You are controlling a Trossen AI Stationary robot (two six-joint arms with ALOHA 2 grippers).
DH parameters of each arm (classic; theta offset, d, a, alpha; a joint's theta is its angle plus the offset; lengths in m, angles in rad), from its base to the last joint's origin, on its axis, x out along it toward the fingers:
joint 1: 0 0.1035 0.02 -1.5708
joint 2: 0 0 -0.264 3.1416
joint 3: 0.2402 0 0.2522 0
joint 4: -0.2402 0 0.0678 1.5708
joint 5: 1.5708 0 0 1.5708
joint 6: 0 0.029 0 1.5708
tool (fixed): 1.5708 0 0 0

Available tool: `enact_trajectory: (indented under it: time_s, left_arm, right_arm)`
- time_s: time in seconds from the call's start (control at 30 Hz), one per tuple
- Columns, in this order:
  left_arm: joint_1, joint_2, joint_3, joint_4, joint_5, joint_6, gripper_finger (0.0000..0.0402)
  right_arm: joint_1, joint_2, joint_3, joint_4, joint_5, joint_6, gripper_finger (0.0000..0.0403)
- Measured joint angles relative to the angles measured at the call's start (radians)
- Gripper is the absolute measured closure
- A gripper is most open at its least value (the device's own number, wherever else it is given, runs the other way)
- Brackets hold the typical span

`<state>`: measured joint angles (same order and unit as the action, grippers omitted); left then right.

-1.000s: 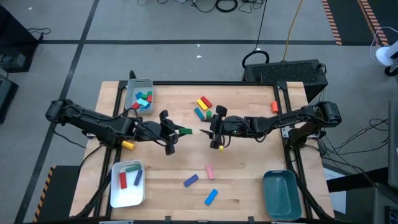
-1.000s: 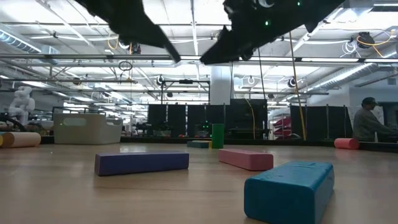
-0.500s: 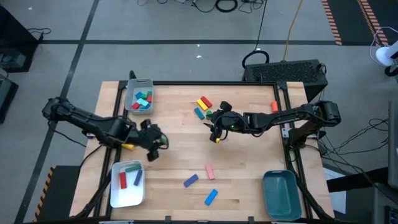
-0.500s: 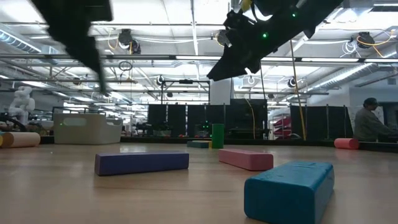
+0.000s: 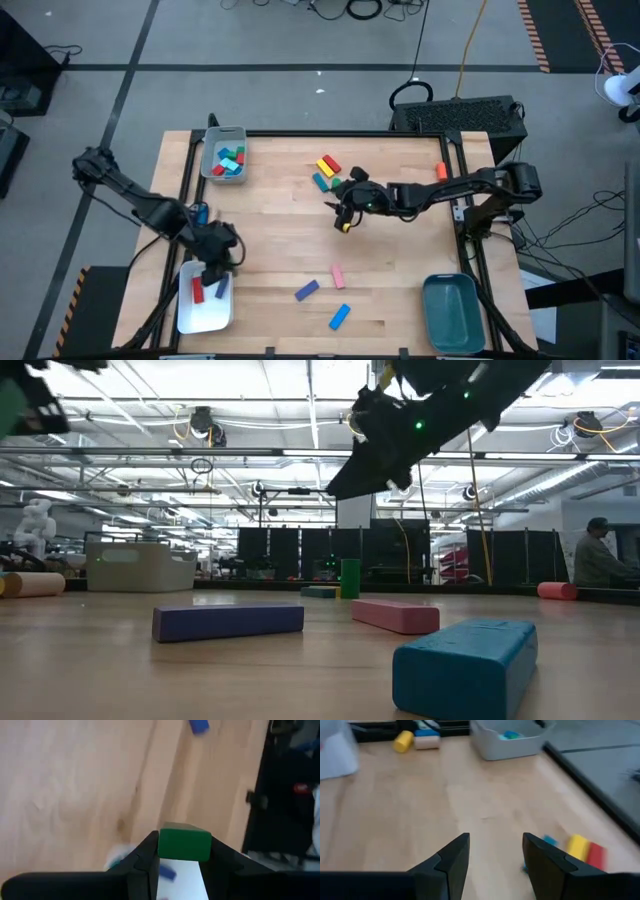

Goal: Sort blocks by size
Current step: Put the green rectangular block into the white bin, then put the red rectangular block into the white bin

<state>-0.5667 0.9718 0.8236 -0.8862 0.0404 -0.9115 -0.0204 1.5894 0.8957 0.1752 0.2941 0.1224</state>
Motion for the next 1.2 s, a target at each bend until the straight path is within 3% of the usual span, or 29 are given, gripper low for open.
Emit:
enact_trajectory:
  time_s: [0.23, 0.4, 0.8, 1.03, 1.2]
  left_arm:
    - [-0.072, -0.001, 0.026, -0.079, 0.087, -0.102, 0.0294]
    - [-0.156, 0.014, 0.026, -0.117, 0.086, -0.173, 0.0294]
    - [-0.278, 0.113, -0.037, -0.121, 0.021, -0.261, 0.0292]
    - [-0.287, 0.176, -0.042, -0.115, 0.003, -0.288, 0.0236]
    - [-0.287, 0.215, -0.042, -0.115, 0.008, -0.288, 0.0213]
  right_arm:
    - [0.001, 0.148, 0.000, 0.213, -0.113, 0.026, 0.0236]
    - [0.006, 0.208, 0.000, 0.324, -0.115, -0.040, 0.0236]
    - [0.007, 0.208, 0.031, 0.338, -0.109, -0.053, 0.0236]
    - [-0.031, 0.208, 0.031, 0.338, -0.106, -0.044, 0.0236]
    - [-0.105, 0.208, 0.031, 0.337, -0.065, 0.115, 0.0236]
